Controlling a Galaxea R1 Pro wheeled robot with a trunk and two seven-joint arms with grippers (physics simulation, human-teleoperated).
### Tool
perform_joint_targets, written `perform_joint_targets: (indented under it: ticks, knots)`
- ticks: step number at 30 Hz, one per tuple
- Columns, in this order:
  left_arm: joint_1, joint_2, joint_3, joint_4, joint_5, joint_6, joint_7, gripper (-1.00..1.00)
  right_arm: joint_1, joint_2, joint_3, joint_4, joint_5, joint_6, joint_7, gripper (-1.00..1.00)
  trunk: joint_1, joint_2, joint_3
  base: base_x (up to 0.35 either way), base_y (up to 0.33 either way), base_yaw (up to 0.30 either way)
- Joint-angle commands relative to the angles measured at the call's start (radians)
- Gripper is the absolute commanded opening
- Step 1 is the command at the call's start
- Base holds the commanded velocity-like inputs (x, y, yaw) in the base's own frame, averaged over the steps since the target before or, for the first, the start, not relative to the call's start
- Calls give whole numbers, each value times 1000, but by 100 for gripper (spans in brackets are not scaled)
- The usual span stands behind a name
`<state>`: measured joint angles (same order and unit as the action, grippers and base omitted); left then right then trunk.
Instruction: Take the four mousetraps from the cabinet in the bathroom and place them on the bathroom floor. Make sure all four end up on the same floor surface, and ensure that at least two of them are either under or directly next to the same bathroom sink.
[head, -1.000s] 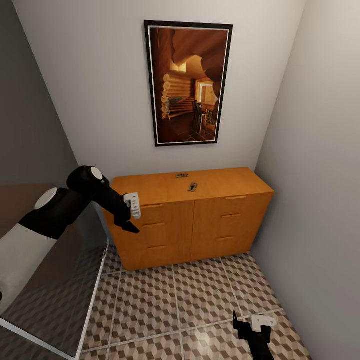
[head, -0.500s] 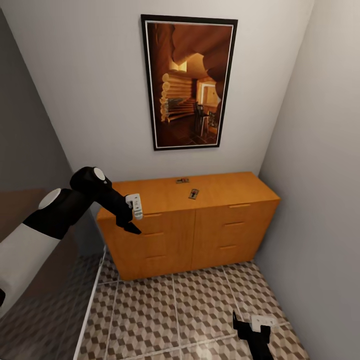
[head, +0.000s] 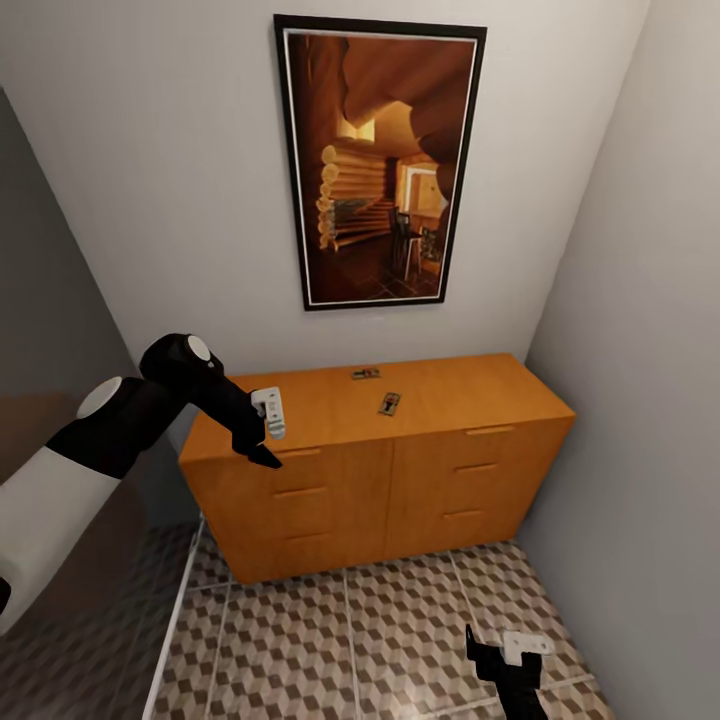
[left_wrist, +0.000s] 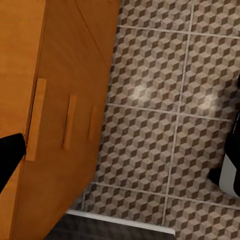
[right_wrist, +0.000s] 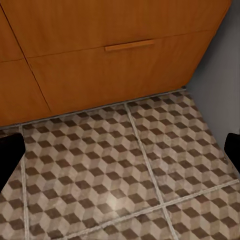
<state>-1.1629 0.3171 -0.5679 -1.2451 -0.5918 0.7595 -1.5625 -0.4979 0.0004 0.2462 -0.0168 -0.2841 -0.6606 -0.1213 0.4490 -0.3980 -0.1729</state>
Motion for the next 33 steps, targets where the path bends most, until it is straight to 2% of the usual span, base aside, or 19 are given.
perform_joint_targets:
  ticks: [1,5,11,16,18,23,33]
  knots:
    - [-1,0,-1,-1,-8,11,-8,100,10,0,9,1,-4,11,-6,100,1,-2,-2,210,0,0]
    - [-1,0,0,-2,-8,11,-8,100,94,-10,9,1,-4,79,-2,100,1,-2,-2,208,0,0]
    - [-1,-1,0,-4,-8,11,-8,100,229,-20,9,1,-4,112,6,100,1,-2,-2,206,0,0]
    - [-1,-1,0,-2,-8,11,-8,100,313,-13,10,1,-4,142,64,100,1,-2,-2,205,0,0]
    - [-1,-1,0,1,-8,11,-8,100,349,-11,10,1,-4,184,121,100,1,-2,-2,205,0,0]
    - [-1,-3,1,6,-8,10,-8,100,376,-13,9,1,-6,295,180,100,1,-2,-2,147,0,0]
    - [-1,-7,-1,9,-8,10,-8,100,381,-12,8,-2,-7,332,192,100,1,-2,-2,78,0,0]
